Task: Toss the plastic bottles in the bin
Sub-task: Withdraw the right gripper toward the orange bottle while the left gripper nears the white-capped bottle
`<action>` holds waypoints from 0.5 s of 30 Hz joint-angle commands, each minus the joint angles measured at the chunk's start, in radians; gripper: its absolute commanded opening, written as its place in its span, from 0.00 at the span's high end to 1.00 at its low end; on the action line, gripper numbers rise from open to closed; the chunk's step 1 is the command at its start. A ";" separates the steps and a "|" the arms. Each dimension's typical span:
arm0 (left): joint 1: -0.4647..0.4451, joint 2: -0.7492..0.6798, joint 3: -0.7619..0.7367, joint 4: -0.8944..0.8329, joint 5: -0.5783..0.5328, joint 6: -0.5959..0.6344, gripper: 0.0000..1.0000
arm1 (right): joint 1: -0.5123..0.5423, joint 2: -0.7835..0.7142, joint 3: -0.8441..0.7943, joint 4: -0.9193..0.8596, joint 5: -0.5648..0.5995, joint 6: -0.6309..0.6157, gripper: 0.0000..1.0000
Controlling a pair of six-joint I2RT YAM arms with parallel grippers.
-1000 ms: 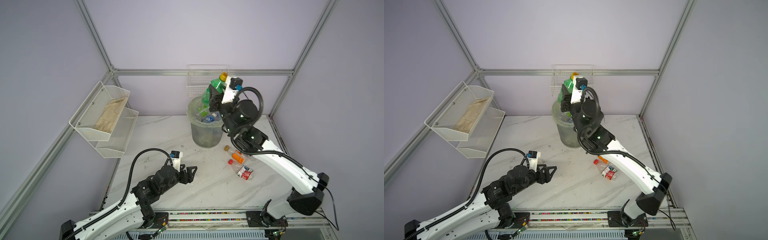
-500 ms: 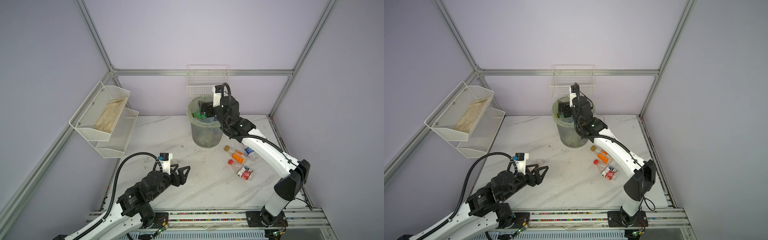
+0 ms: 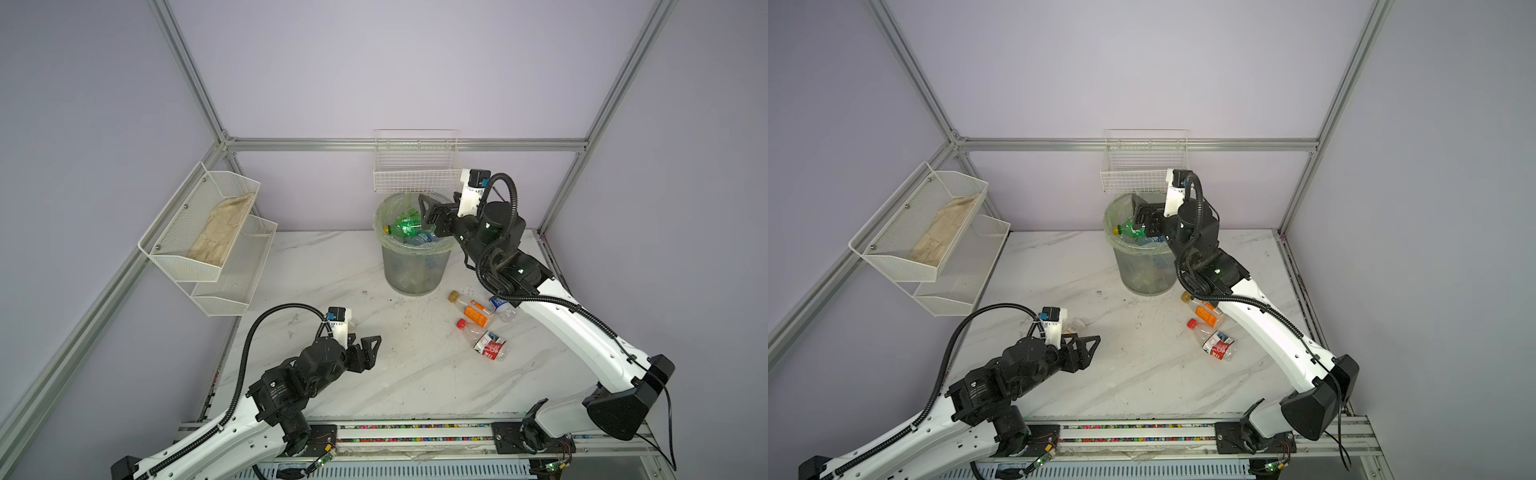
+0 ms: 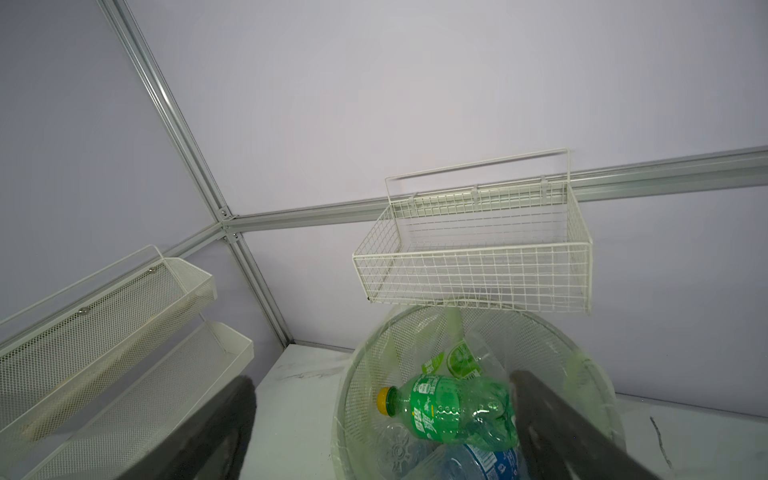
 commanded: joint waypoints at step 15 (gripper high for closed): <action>0.002 -0.008 0.000 -0.210 -0.267 -0.102 0.02 | -0.002 -0.214 -0.267 0.024 -0.024 0.070 0.03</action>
